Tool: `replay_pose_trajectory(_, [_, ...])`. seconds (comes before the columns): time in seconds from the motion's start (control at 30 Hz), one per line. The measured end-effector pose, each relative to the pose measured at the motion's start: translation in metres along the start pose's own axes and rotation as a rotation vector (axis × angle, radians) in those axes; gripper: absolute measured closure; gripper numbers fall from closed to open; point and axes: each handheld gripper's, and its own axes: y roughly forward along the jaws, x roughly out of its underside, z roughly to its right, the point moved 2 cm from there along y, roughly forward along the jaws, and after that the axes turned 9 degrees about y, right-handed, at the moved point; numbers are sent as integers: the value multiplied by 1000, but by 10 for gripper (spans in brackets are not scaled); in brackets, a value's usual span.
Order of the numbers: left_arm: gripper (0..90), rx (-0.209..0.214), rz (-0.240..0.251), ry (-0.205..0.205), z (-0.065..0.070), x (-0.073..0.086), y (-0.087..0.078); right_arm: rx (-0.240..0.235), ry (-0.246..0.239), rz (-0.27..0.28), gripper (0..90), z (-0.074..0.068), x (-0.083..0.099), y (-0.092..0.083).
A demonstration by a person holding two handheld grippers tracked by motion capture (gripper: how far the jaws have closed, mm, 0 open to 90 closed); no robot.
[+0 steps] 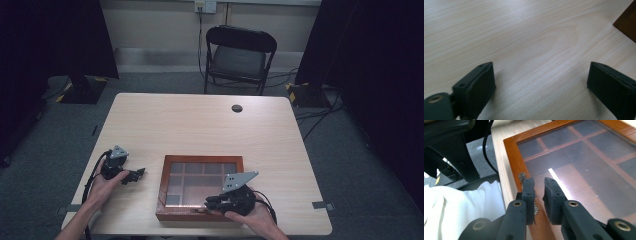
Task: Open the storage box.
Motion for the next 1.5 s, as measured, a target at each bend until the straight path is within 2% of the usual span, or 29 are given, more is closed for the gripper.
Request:
replay_pose_trajectory(0.07, [210, 8, 0, 2, -1, -1, -3, -6, -3, -9, 798, -2, 1, 4])
replay_pose_trajectory(0.13, [153, 1, -7, -2, 0, -2, -3, -14, -10, -19, 801, -5, 2, 8])
replay_pose_trajectory(0.17, [164, 8, -4, -10, 1, -2, -3, -20, -14, -23, 801, -5, 2, 9])
replay_pose_trajectory(0.2, [175, 3, -9, 7, 0, -3, -4, -22, -20, -30, 802, -6, 3, 11])
replay_pose_trajectory(0.23, [169, 3, -5, 5, 0, -3, -5, -22, -19, -30, 803, -6, 3, 13])
replay_pose_trajectory(0.3, [166, 16, 16, -11, 1, -5, -7, -23, -27, -37, 803, -7, 4, 16])
replay_pose_trajectory(0.43, [166, 44, 22, 2, 7, -8, -11, -25, -31, -37, 807, -8, 4, 16])
replay_pose_trajectory(0.57, [176, 86, 49, 10, 15, -14, -16, -27, -41, -35, 805, -8, 4, 18])
replay_pose_trajectory(0.6, [180, 102, 69, 9, 19, -17, -18, -29, -42, -40, 807, -7, 4, 18])
replay_pose_trajectory(0.73, [182, 115, 80, 32, 23, -21, -22, -19, -45, -30, 815, -7, 3, 19])
replay_pose_trajectory(0.83, [184, 128, 101, 32, 27, -23, -22, -2, -42, -23, 816, -5, 1, 19])
replay_pose_trajectory(0.9, [183, 136, 106, 35, 29, -24, -23, 1, -35, -20, 822, -3, 0, 19])
replay_pose_trajectory(1.03, [183, 148, 124, 35, 29, -25, -25, 12, -56, -22, 825, -4, 0, 18])
replay_pose_trajectory(1.13, [183, 160, 138, 40, 31, -25, -27, 2, -50, -19, 826, -3, -1, 17])
replay_pose_trajectory(1.27, [183, 184, 147, 63, 34, -26, -29, -1, -50, -4, 828, -4, -5, 12])
replay_pose_trajectory(1.4, [183, 204, 156, 60, 36, -27, -30, -12, -50, 11, 831, -5, -12, 6])
replay_pose_trajectory(1.47, [183, 226, 162, 45, 37, -27, -30, -11, -59, 11, 831, -6, -15, 5])
replay_pose_trajectory(1.5, [183, 227, 161, 53, 38, -27, -31, -13, -53, 13, 832, -6, -16, 4])
